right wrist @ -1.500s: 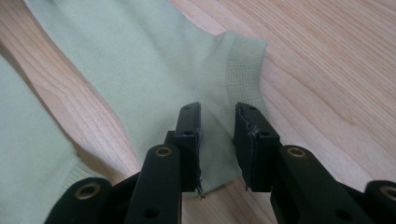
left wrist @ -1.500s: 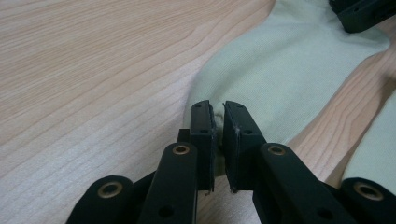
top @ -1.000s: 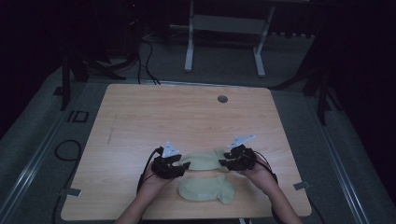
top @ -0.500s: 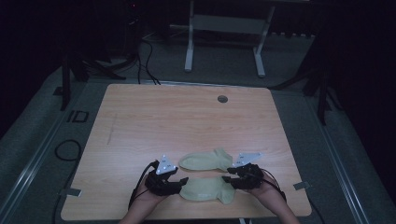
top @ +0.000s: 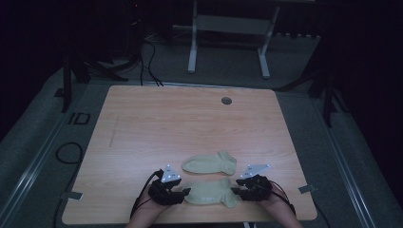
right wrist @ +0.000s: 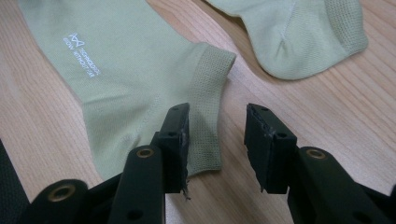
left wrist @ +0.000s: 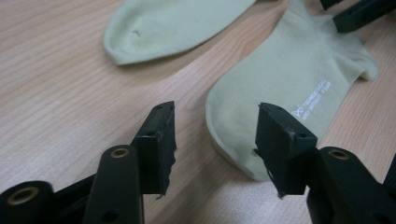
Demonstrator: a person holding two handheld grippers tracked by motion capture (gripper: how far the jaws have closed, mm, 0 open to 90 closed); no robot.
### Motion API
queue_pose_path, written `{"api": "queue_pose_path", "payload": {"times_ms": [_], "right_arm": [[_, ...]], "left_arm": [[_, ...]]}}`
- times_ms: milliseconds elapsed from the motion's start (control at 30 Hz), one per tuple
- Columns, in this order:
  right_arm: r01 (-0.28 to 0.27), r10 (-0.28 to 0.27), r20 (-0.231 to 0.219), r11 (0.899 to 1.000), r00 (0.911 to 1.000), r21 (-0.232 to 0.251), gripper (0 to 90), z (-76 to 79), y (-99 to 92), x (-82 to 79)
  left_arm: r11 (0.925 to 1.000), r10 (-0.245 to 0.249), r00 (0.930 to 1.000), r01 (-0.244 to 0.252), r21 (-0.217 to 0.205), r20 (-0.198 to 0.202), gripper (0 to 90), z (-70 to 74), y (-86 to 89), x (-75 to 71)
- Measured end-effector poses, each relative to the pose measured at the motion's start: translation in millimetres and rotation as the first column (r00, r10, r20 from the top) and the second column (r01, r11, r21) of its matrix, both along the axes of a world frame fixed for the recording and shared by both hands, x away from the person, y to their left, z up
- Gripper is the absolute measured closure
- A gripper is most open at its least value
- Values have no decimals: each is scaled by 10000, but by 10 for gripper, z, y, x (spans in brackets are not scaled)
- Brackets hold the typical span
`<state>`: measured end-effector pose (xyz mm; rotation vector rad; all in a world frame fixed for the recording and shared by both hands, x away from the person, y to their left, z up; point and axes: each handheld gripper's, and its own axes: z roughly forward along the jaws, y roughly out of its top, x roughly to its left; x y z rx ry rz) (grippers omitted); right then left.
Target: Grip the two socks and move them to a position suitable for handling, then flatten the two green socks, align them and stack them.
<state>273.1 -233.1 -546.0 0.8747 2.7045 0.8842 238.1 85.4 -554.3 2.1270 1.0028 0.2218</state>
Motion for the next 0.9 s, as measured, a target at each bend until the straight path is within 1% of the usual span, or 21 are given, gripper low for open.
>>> {"api": "queue_pose_path", "payload": {"times_ms": [33, 100, 167, 267, 333, 400, 433, 467, 533, 567, 600, 633, 667, 700, 733, 800, 867, 900], "right_arm": [[12, -12, 15, 10000, 10000, 4, 602, 0, 0, -1], [8, -8, 27, 10000, 10000, 29, 603, 0, 3, -10], [-38, 38, 4, 10000, 10000, 30, 604, -2, 16, -29], [-140, 140, -33, 9999, 9999, 13, 611, -13, 39, -53], [-128, 128, -4, 9998, 9999, -132, 612, -28, 49, -55], [-70, 69, -36, 9999, 10000, -76, 636, -35, 45, -53], [-73, 73, -19, 9999, 10000, -82, 644, -35, 45, -56], [-73, 73, -19, 9999, 10000, -82, 644, -35, 45, -56], [-41, 43, 143, 9998, 9999, -176, 679, -38, 51, -76], [-46, 48, 140, 9999, 9999, -144, 707, -39, 55, -84], [-47, 50, 157, 9999, 9999, -136, 722, -40, 59, -91], [-86, 89, 221, 9999, 9997, -138, 745, -43, 61, -95], [-117, 120, 228, 9999, 9997, -125, 787, -44, 66, -99], [-104, 108, 278, 9998, 9996, -157, 809, -42, 71, -104], [-83, 89, 320, 9998, 9994, -195, 831, -37, 77, -109], [-124, 128, 263, 9998, 9996, -152, 842, -8, 84, -117], [-198, 199, 378, 9998, 9991, -16, 844, 53, 85, -137], [-242, 239, 470, 9997, 9986, 63, 843, 94, 84, -148]], "left_arm": [[10000, -35, 10000, 35, 26, -47, 479, -8, -4, 1], [9999, -87, 9999, 88, 92, -59, 516, -20, -12, 1], [9999, -107, 9998, 108, 85, -165, 527, -31, -15, 3], [9999, -105, 9997, 107, 88, -214, 550, -44, -15, 2], [9999, -109, 9996, 112, 114, -249, 565, -51, -16, 1], [9999, -160, 9996, 161, 58, -245, 601, -53, -15, -2], [9998, -196, 9994, 198, 68, -278, 601, -57, -18, -2], [9998, -196, 9994, 198, 68, -278, 643, -57, -18, -2], [9997, -236, 9992, 238, 60, -335, 649, -63, -23, 1], [9997, -250, 9990, 253, 64, -357, 690, -64, -28, 1], [9995, -282, 9990, 287, 126, -344, 691, -65, -34, 2], [9994, -314, 9990, 319, 148, -330, 739, -66, -39, 1], [9994, -285, 9991, 290, 182, -303, 782, -66, -41, 1], [9996, -244, 9993, 248, 135, -290, 828, -65, -39, 1], [9997, -241, 9990, 242, 18, -381, 875, -63, -32, 4], [9997, -218, 9988, 216, -61, -427, 881, -50, -14, 11], [9998, -88, 9994, 82, -178, -321, 885, -21, 7, 4], [9997, -102, 9995, 96, -207, -302, 887, -1, 18, 5]]}}
